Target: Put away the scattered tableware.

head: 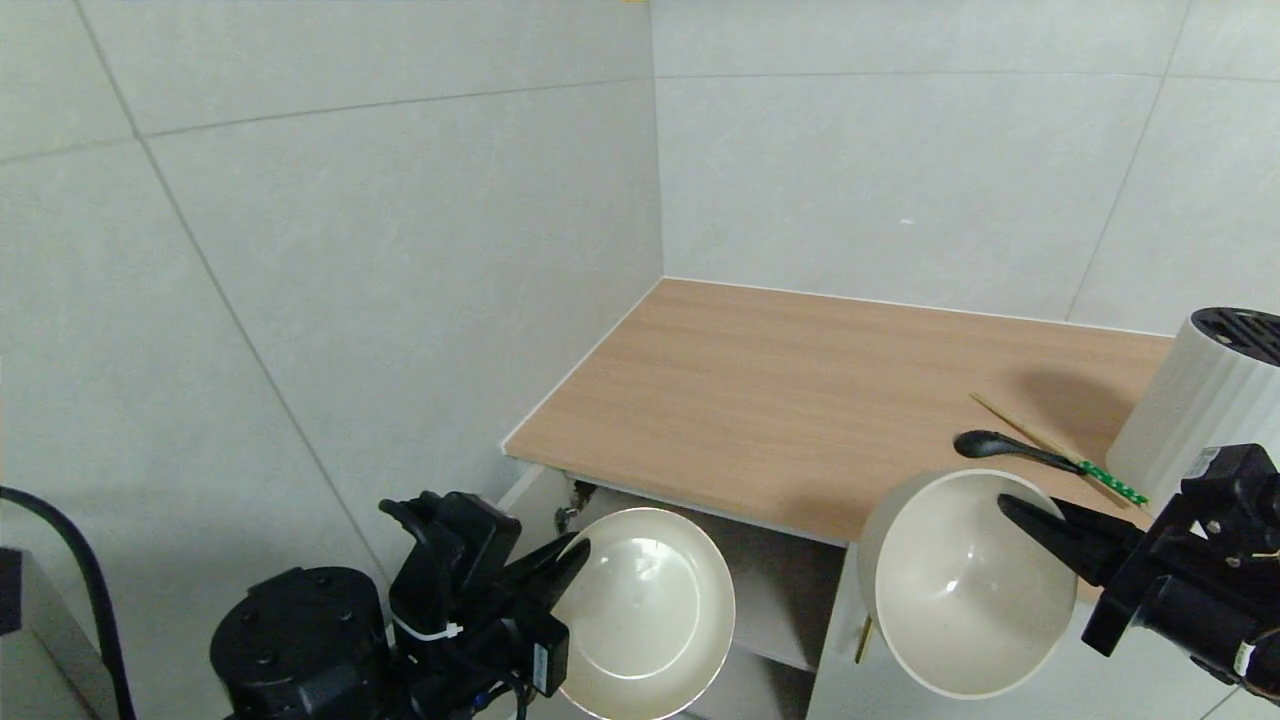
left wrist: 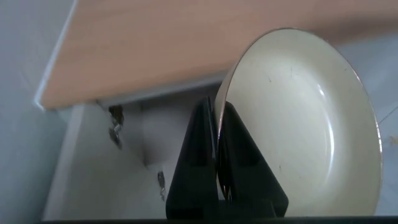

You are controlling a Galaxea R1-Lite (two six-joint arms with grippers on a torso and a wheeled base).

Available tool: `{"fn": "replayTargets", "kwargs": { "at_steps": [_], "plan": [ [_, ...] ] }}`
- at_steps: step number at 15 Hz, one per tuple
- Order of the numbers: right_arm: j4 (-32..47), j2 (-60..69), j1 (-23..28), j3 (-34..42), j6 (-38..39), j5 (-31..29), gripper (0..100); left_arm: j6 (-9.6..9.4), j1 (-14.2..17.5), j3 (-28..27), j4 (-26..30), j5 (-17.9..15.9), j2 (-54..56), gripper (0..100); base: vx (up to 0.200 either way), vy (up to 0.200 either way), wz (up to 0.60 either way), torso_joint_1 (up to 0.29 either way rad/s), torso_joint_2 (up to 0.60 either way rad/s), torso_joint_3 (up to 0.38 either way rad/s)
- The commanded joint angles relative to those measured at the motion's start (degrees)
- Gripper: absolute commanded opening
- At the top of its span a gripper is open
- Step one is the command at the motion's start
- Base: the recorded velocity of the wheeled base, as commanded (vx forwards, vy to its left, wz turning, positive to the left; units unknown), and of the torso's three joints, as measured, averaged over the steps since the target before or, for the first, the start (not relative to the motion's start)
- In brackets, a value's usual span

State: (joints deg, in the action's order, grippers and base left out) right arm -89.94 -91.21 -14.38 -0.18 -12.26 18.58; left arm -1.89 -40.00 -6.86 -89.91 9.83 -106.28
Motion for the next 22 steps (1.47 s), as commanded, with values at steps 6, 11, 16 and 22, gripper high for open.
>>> {"fn": "replayTargets", "kwargs": {
  "at_steps": [6, 11, 16, 22],
  "plan": [
    [-0.1, -1.1, -1.2, 0.1, -0.6, 0.1, 0, -0.13, -0.4, 1.0, -0.1, 0.0, -1.9, 0, 0.000, 0.000, 0.00, -0.146, 0.29, 0.140],
    [-0.1, -1.4, -1.8, 0.2, -0.7, 0.1, 0, -4.88, -2.6, 1.8, -0.1, 0.2, -4.6, 0, 0.000, 0.000, 0.00, -0.182, 0.36, 0.173],
    [-0.1, -1.9, -2.6, 0.2, -0.7, 0.1, 0, -2.68, -6.1, -4.8, -0.1, 10.0, -9.4, 0, 0.000, 0.000, 0.00, -0.155, 0.31, 0.145],
    [-0.1, -4.8, -5.2, 0.2, -1.4, 0.1, 0, 2.59, -6.7, -2.5, -0.1, 18.9, -12.1, 0, 0.000, 0.000, 0.00, -0.030, 0.06, 0.028]
  ]
}}
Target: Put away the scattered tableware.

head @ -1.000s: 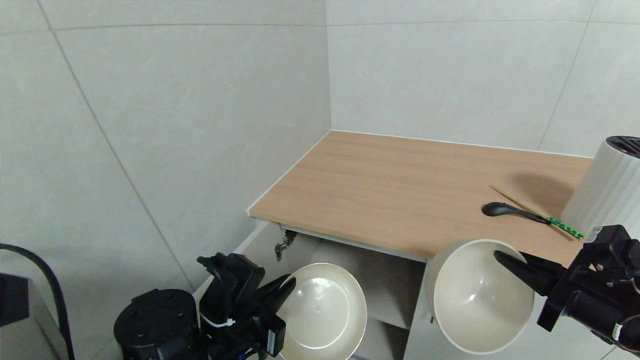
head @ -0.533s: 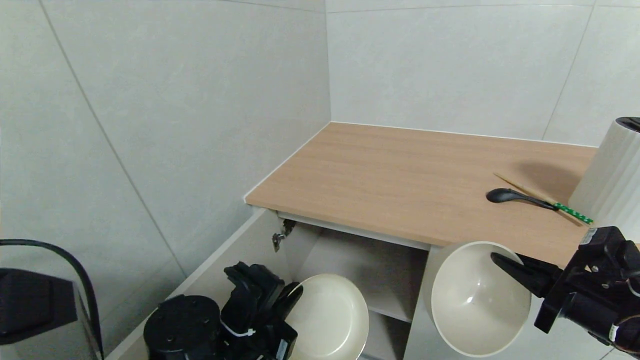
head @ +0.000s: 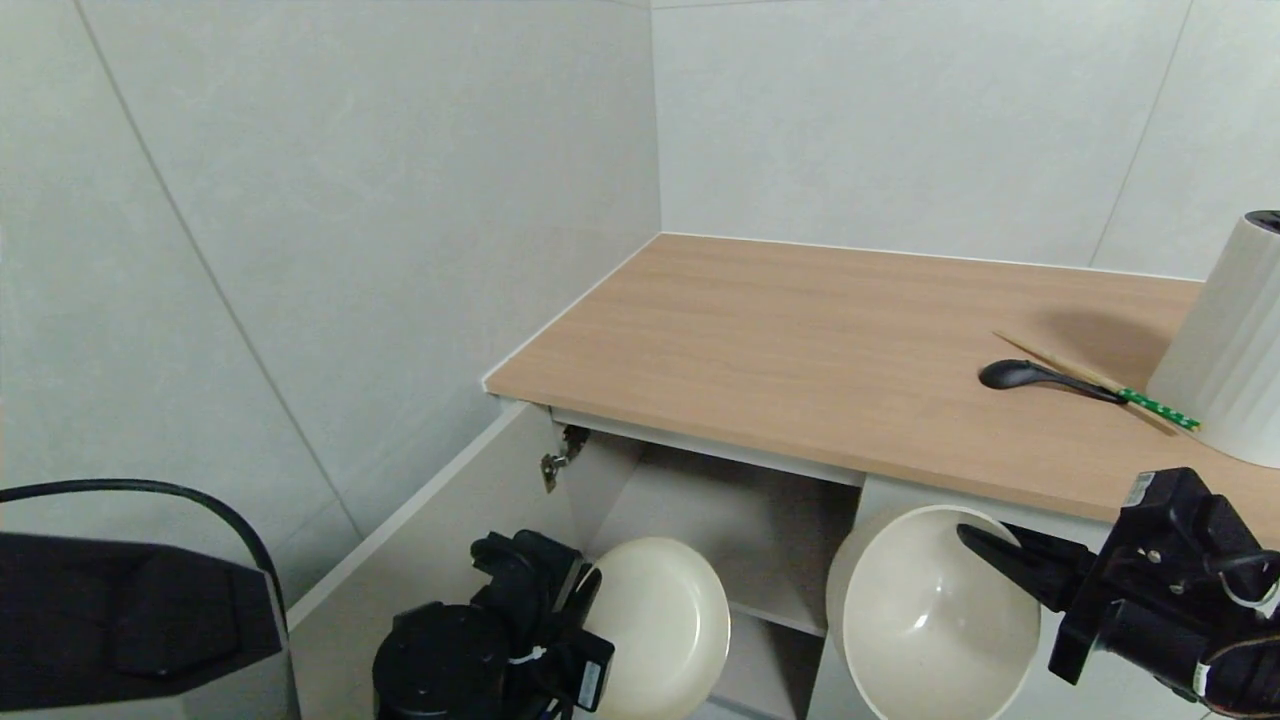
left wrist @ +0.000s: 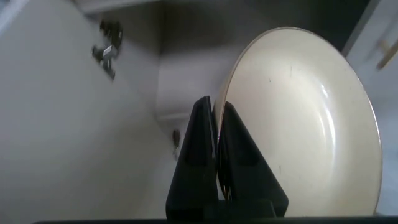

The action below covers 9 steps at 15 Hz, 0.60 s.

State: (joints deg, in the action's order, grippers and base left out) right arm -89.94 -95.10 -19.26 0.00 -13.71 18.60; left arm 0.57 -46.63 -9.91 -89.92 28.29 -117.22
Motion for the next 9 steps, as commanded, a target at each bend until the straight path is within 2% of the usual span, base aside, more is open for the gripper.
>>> {"fn": "replayTargets", "kwargs": {
  "at_steps": [1, 2, 3, 4, 5, 6, 7, 9],
  "plan": [
    [-0.1, -1.1, -0.5, 0.0, 0.0, 0.0, 0, 0.48, 0.0, 0.2, -0.1, 2.2, -2.1, 0, 0.000, 0.000, 0.00, 0.000, 0.00, 0.000],
    [-0.1, -1.2, -0.6, 0.0, 0.0, 0.0, 0, 0.48, 0.0, 0.1, -0.1, 2.5, -2.4, 0, 0.000, 0.000, 0.00, 0.000, 0.00, 0.000],
    [-0.1, -1.8, -1.7, 0.0, -0.1, 0.0, 0, 3.21, 0.0, -0.3, -0.1, 5.3, -3.3, 0, 0.000, 0.000, 0.00, -0.071, 0.14, 0.066],
    [-0.1, -2.1, -1.9, 0.0, 0.0, 0.0, 0, 4.00, 0.0, -0.2, -0.1, 6.2, -3.4, 0, 0.000, 0.000, 0.00, -0.154, 0.30, 0.134],
    [-0.1, -3.3, -3.2, 0.0, -0.1, 0.0, 0, 6.37, 0.2, 1.0, -0.1, 9.1, -3.4, 0, 0.000, 0.000, 0.00, -0.188, 0.37, 0.173],
    [-0.1, -3.7, -3.8, 0.0, -0.1, 0.0, 0, 7.43, 0.2, 2.0, -0.1, 11.3, -3.3, 0, 0.000, 0.000, 0.00, -0.227, 0.43, 0.203],
    [-0.1, -4.1, -4.3, 0.0, -0.1, 0.0, 0, 7.95, 0.2, 2.9, -0.1, 12.8, -3.1, 0, 0.000, 0.000, 0.00, -0.232, 0.45, 0.207],
    [-0.1, -4.6, -4.8, 0.0, -0.1, 0.0, 0, 8.30, 0.1, 3.7, -0.1, 12.9, -2.0, 0, 0.000, 0.000, 0.00, -0.246, 0.46, 0.217]
  ]
}}
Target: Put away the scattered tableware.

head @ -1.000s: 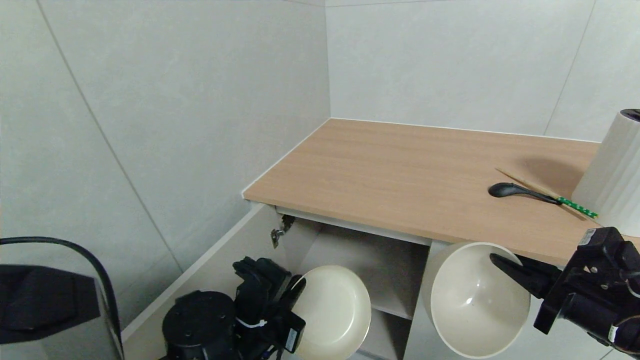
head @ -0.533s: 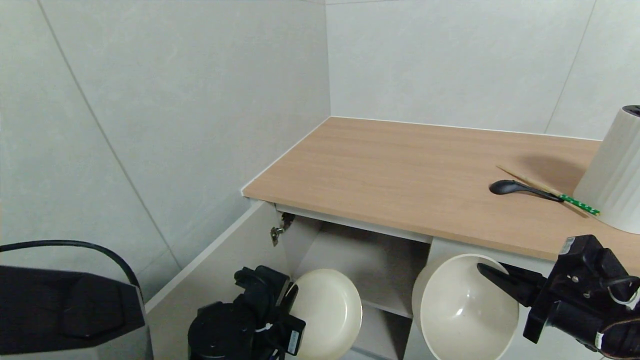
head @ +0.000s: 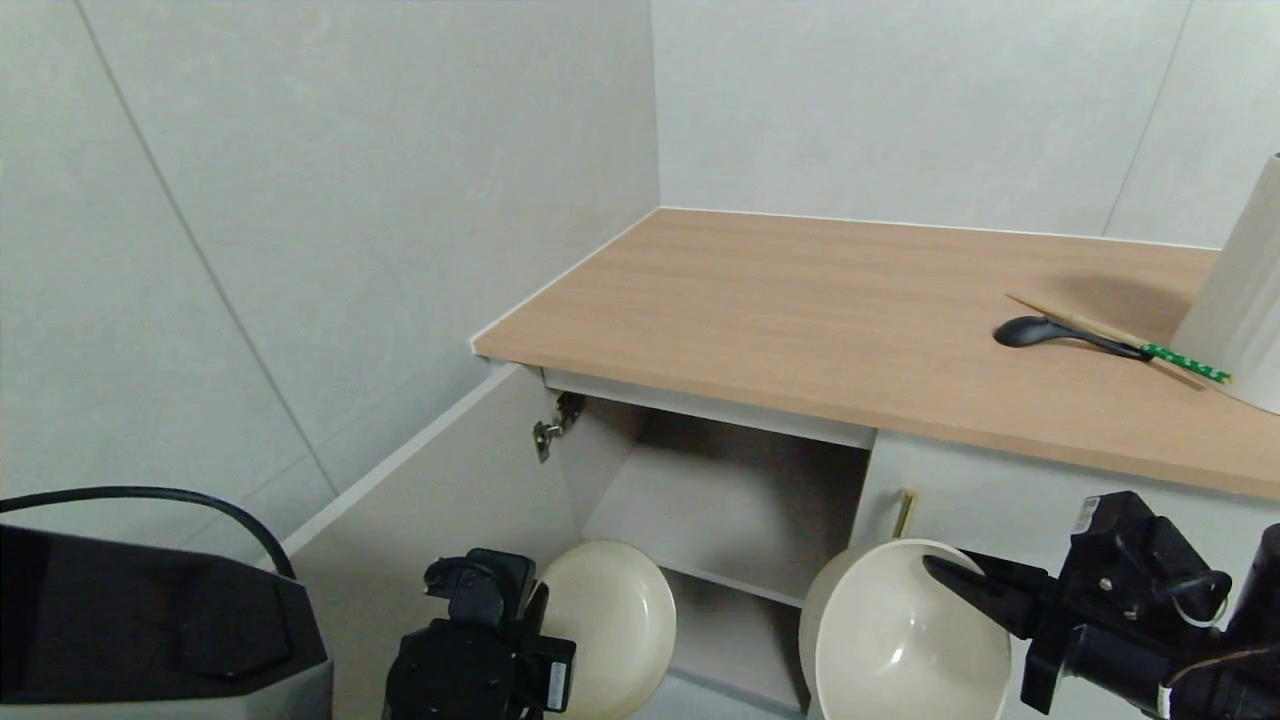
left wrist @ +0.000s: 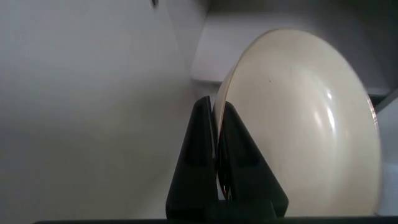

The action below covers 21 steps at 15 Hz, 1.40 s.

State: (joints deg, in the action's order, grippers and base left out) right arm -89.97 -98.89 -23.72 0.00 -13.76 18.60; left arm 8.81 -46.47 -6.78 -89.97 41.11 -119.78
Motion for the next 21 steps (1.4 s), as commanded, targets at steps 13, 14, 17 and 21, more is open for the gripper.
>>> {"fn": "replayTargets", "kwargs": {
  "at_steps": [13, 14, 17, 21],
  "plan": [
    [0.0, -6.8, -5.1, -0.1, 0.0, 0.0, 0, -2.40, 1.0, -1.1, 0.0, 0.1, 3.0, 0, 0.000, 0.000, 0.00, -0.165, 0.25, 0.104],
    [0.0, -6.8, -5.3, -0.1, 0.0, 0.0, 0, -2.40, 1.0, -1.3, 0.0, 0.1, 2.9, 0, 0.000, 0.000, 0.00, -0.227, 0.28, 0.119],
    [0.0, -6.8, -6.6, -0.1, 0.0, 0.0, 0, -2.49, 1.0, -1.1, 0.0, 0.1, 3.5, 0, 0.000, 0.000, 0.00, -0.080, 0.27, 0.095],
    [0.0, -6.7, -6.9, -0.1, 0.1, 0.0, 0, -2.49, 1.0, -1.2, 0.0, 0.1, 3.1, 0, 0.100, 0.000, 0.00, -0.009, 0.11, 0.030]
  ]
}}
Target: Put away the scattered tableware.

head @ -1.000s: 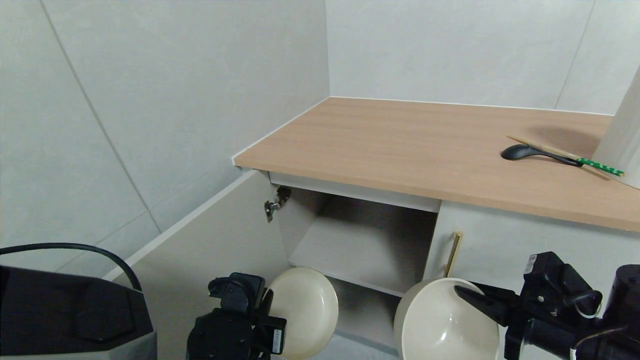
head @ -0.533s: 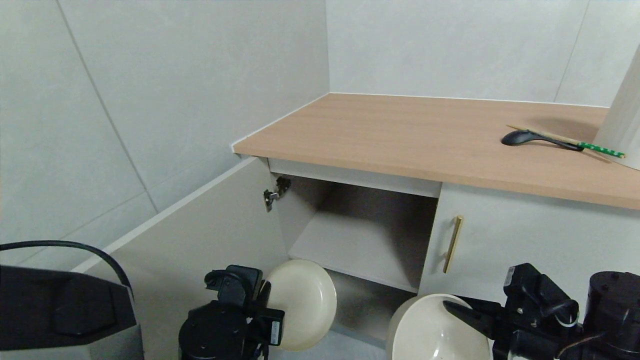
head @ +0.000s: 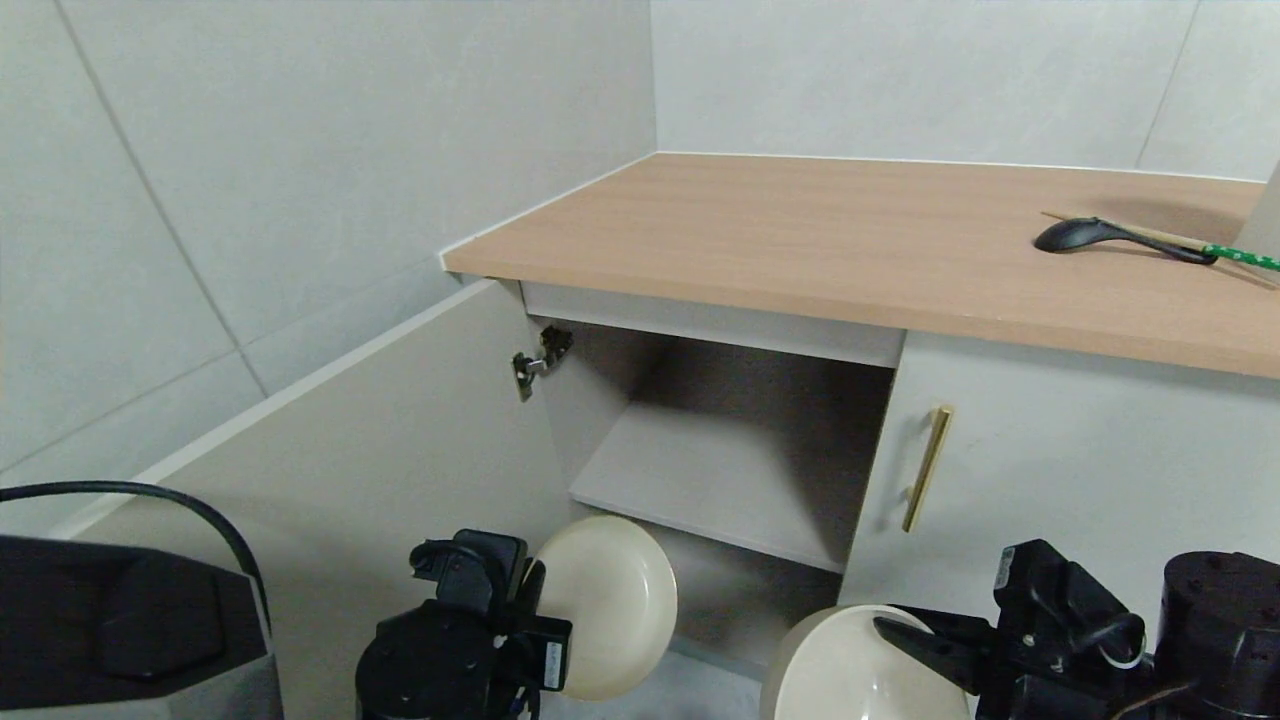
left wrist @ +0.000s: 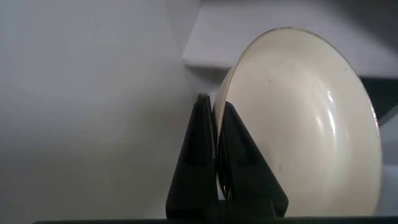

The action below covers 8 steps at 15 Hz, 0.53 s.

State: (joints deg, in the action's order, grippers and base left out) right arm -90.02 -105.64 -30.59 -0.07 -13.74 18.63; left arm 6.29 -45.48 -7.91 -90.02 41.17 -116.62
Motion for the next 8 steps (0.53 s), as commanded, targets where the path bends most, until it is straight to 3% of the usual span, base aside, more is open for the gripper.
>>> {"fn": "replayTargets", "kwargs": {
  "at_steps": [1, 5, 8],
  "plan": [
    [0.0, 0.1, -0.1, 0.1, -0.1, -0.1, 0, 0.04, 0.0, -0.1, 0.0, 0.1, -0.3, 0, 0.000, 0.000, 0.00, 0.000, 0.00, 0.000],
    [0.0, -0.1, -0.1, 0.1, -0.1, -0.1, 0, 0.04, 0.0, -0.1, 0.0, 0.1, -0.4, 0, 0.000, 0.000, 0.00, -0.001, 0.00, 0.013],
    [0.0, 0.0, -0.1, 0.1, -0.1, -0.1, 0, 0.04, 0.0, -0.1, 0.0, 0.1, -0.2, 0, 0.000, 0.200, 0.00, -0.004, 0.00, 0.017]
  ]
}}
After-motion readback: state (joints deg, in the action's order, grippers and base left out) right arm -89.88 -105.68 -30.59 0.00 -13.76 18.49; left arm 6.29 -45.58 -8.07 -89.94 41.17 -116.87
